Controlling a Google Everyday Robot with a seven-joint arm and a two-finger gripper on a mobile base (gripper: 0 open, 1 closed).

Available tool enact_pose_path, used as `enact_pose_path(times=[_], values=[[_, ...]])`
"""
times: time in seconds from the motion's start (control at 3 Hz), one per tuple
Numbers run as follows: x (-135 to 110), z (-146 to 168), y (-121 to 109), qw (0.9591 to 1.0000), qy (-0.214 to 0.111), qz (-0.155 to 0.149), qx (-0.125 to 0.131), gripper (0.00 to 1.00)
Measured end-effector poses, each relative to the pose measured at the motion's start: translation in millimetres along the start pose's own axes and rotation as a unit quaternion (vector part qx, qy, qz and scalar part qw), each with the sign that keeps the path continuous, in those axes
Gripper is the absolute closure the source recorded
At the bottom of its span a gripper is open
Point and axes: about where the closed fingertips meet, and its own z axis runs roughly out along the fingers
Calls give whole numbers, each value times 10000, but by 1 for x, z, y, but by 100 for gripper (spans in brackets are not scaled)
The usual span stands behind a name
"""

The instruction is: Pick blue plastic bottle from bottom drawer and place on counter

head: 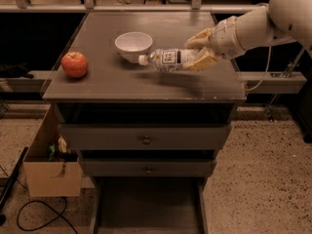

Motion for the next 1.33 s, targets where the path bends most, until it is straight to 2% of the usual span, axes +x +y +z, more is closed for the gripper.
enact_pose_path(times=[0.33,0.67,1.0,1.33], values=[[19,11,14,9998,79,188,-83,100],[21,13,16,9997,87,207,-103,77],[21,13,16,9997,86,207,-103,46],[21,13,16,9997,86,207,-103,22]])
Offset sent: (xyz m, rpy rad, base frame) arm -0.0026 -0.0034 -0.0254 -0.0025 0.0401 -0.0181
